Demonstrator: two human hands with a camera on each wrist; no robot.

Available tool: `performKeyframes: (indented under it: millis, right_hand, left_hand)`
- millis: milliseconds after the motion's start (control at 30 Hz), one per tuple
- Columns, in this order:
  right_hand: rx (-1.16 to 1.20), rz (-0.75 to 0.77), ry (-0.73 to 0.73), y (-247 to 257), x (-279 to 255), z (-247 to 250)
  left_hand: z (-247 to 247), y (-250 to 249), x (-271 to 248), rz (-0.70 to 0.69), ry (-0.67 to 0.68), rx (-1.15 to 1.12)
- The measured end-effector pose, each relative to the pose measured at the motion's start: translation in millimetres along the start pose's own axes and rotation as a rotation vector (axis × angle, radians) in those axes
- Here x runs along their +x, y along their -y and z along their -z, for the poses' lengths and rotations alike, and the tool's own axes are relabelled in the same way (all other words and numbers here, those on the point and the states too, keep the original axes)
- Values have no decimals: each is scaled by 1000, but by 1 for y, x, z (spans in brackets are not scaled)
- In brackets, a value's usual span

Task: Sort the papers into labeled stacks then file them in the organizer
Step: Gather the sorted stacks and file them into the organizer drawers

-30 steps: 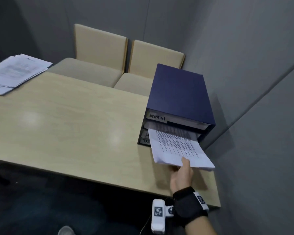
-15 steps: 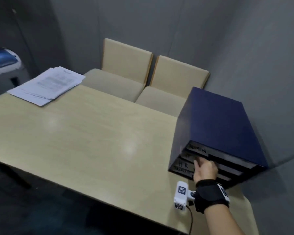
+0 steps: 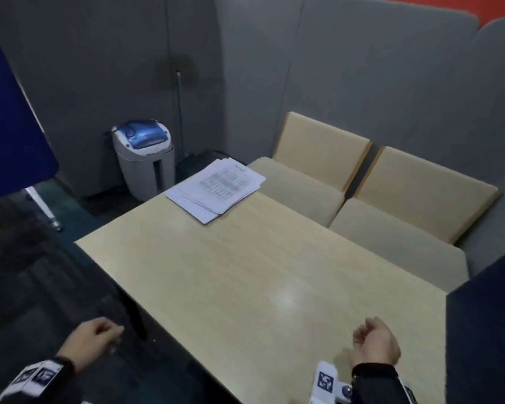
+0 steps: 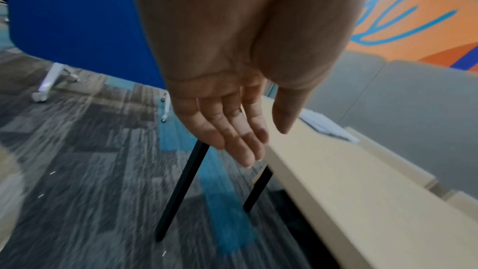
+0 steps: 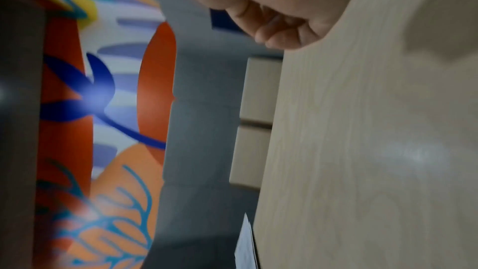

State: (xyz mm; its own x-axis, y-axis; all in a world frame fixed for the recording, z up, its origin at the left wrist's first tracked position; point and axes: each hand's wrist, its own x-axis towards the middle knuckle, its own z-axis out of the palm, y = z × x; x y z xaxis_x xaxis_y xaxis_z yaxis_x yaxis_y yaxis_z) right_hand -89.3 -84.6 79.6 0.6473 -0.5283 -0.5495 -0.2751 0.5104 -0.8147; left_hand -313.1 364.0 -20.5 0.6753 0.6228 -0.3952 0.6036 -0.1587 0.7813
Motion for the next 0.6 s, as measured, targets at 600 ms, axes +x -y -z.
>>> performKeyframes:
  millis: [600]
  right_hand:
    - [-577, 32, 420, -207, 30, -404]
  left_hand:
    - [30, -185, 348, -140, -85, 181]
